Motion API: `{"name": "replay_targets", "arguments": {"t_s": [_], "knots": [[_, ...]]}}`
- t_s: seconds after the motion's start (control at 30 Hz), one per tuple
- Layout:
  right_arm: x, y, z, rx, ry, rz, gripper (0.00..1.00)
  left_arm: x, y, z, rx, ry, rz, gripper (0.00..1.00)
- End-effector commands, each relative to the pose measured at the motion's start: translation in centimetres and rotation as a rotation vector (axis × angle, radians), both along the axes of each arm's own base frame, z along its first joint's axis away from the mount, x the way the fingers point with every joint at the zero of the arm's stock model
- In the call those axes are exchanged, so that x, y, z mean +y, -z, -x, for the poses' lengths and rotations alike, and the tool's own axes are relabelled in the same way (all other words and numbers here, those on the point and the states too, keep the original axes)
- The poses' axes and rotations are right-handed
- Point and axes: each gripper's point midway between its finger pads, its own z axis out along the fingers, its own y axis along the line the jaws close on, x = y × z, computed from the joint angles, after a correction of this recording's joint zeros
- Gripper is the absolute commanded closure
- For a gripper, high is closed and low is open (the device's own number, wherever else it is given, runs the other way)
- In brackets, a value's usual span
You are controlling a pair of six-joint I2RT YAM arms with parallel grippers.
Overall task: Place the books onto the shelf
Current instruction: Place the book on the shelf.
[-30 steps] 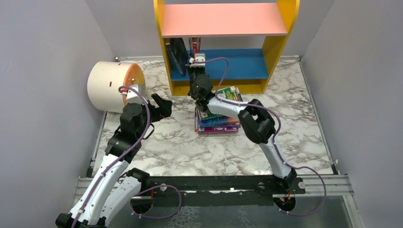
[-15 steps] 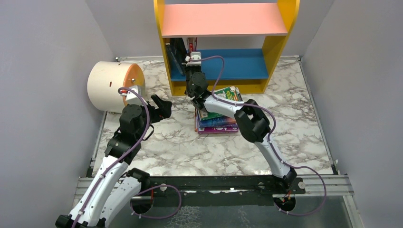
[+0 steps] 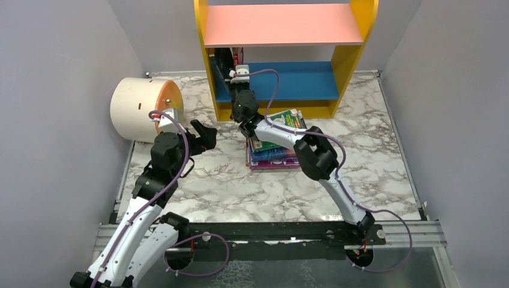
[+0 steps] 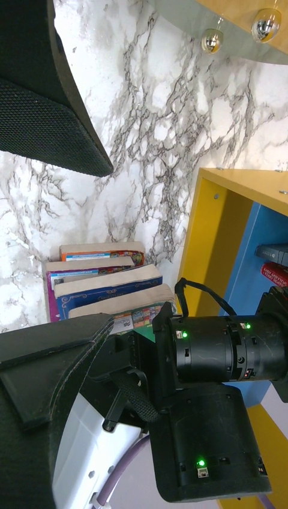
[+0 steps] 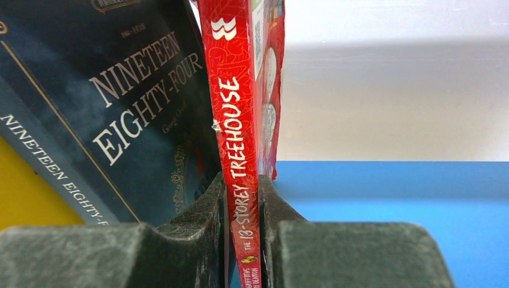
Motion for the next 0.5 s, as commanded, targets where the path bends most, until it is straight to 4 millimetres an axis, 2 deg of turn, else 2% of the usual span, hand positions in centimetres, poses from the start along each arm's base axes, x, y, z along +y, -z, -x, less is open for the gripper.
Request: {"name": "replay_targets", "arguments": {"t_s": [0.0, 0.3, 0.47], "knots": [[1.78, -0.99, 0.41, -0.026, -0.055, -0.011, 0.98, 0.51, 0.03, 0.0, -0.012, -0.02, -0.009, 0.22], [2.28, -0.9, 0.82, -0.027, -0.073, 0.004, 0.85, 0.71, 0.02, -0.03, -0.013, -0.028, -0.017, 0.22], [2.63, -0.93, 1.1, -0.036, -0.081, 0.025, 0.81, 0.79, 0.06, -0.09, -0.012, -0.032, -0.02, 0.22]]}}
